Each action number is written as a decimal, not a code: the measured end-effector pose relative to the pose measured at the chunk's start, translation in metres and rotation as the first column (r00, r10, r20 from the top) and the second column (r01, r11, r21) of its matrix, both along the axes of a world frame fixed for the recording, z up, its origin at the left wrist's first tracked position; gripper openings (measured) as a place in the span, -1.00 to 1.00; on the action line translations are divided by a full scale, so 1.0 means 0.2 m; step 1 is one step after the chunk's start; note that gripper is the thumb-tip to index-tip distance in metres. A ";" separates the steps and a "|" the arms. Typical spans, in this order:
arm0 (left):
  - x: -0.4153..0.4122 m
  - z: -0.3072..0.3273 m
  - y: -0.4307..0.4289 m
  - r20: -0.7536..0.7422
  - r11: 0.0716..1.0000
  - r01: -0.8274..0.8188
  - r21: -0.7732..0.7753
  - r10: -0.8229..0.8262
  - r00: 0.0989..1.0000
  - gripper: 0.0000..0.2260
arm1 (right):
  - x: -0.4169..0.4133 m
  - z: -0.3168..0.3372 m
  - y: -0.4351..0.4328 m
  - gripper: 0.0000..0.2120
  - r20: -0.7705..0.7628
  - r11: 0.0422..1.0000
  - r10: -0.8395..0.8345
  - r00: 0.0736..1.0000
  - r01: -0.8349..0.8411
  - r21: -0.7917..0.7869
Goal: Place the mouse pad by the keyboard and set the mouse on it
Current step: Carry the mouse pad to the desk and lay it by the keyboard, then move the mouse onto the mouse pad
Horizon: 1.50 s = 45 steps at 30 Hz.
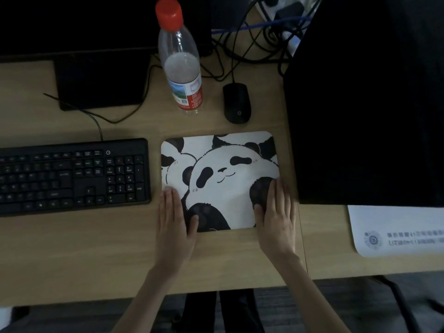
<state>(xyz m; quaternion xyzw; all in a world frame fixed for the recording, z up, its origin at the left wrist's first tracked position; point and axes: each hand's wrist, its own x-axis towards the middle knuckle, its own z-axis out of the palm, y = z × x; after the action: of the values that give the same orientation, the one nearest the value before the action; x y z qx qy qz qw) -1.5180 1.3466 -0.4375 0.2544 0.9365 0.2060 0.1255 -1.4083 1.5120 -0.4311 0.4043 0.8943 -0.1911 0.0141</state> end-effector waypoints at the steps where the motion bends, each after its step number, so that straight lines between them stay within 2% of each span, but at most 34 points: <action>1: 0.02 0.00 -0.03 -0.002 1.000 0.003 0.007 -0.003 1.000 -0.38 | 0.04 0.00 -0.02 -0.42 0.000 1.000 0.002 1.000 -0.002 0.009; 8: 0.16 0.03 -0.16 0.066 0.991 -0.048 0.126 0.040 0.997 -0.52 | 0.22 0.02 -0.07 -0.45 -0.015 1.000 0.027 1.000 -0.027 -0.016; 11: 0.15 0.06 -0.15 0.107 0.979 -0.104 0.174 0.086 0.991 -0.55 | 0.19 0.05 -0.08 -0.44 -0.034 0.998 -0.017 0.999 0.014 -0.067; 13: 0.12 0.11 -0.10 0.146 0.955 -0.202 0.216 0.172 0.974 -0.61 | 0.14 0.10 -0.06 -0.48 -0.104 0.994 -0.049 0.993 0.038 -0.105; 16: 0.01 0.23 0.03 0.243 0.900 -0.316 0.301 0.248 0.938 -0.69 | -0.03 0.22 0.01 -0.57 -0.253 0.992 -0.010 0.968 -0.023 -0.126; 18: -0.09 0.33 0.17 0.350 0.822 -0.422 0.382 0.295 0.889 -0.71 | -0.20 0.32 0.09 -0.60 -0.323 0.986 0.018 0.946 -0.070 -0.150; 20: -0.20 0.41 0.33 0.591 0.667 -0.626 0.403 0.333 0.735 -0.73 | -0.39 0.41 0.19 -0.60 -0.333 0.979 0.039 0.942 -0.103 -0.178; 22: -0.31 0.47 0.49 0.846 0.512 -0.805 0.299 0.247 0.472 -0.77 | -0.58 0.48 0.30 -0.60 -0.320 0.978 0.082 0.944 -0.137 -0.154; 23: -0.36 0.49 0.55 0.931 0.464 -0.859 0.216 0.168 0.325 -0.81 | -0.67 0.51 0.35 -0.61 -0.319 0.979 0.107 0.942 -0.156 -0.133; 25: -0.43 0.52 0.67 0.997 0.402 -0.915 0.039 0.042 0.060 -0.87 | -0.83 0.53 0.43 -0.62 -0.293 0.976 0.143 0.945 -0.185 -0.119; 26: -0.46 0.53 0.72 0.999 0.375 -0.926 -0.036 -0.005 -0.040 -0.84 | -0.89 0.53 0.47 -0.63 -0.264 0.973 0.155 0.952 -0.194 -0.128; 27: -0.49 0.53 0.77 0.992 0.353 -0.931 -0.093 -0.044 -0.116 -0.84 | -0.95 0.51 0.51 -0.63 -0.234 0.969 0.162 0.959 -0.200 -0.146; 29: -0.52 0.53 0.84 0.978 0.310 -0.937 -0.163 -0.071 -0.194 -0.88 | -1.05 0.47 0.57 -0.63 -0.185 0.961 0.172 0.968 -0.206 -0.186; 30: -0.54 0.53 0.86 0.975 0.295 -0.938 -0.182 -0.069 -0.211 -0.85 | -1.08 0.44 0.60 -0.62 -0.163 0.955 0.182 0.970 -0.213 -0.204; 32: -0.58 0.51 0.91 0.975 0.279 -0.938 -0.206 -0.026 -0.222 -0.67 | -1.14 0.39 0.63 -0.62 -0.124 0.945 0.205 0.971 -0.229 -0.235; 33: -0.59 0.51 0.92 0.972 0.276 -0.936 -0.220 -0.020 -0.234 -0.65 | -1.15 0.37 0.65 -0.63 -0.108 0.941 0.211 0.971 -0.232 -0.248; 36: -0.63 0.48 0.96 0.965 0.272 -0.932 -0.242 -0.032 -0.260 -0.87 | -1.19 0.31 0.68 -0.67 -0.079 0.934 0.202 0.976 -0.216 -0.283; 41: -0.63 0.45 1.02 0.973 0.271 -0.939 -0.210 -0.036 -0.228 -0.76 | -1.20 0.27 0.70 -0.59 -0.042 0.929 0.199 0.979 -0.203 -0.309; 45: -0.62 0.46 1.05 0.974 0.203 -0.958 -0.203 -0.057 -0.219 -0.80 | -1.19 0.24 0.70 -0.61 -0.065 0.928 0.184 0.981 -0.195 -0.317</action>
<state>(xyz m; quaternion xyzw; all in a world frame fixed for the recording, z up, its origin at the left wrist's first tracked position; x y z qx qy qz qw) -1.6421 1.5559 -0.3447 -0.4042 0.4003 0.6992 0.4330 -1.6454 1.6522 -0.3823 0.3051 0.8860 -0.3392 0.0827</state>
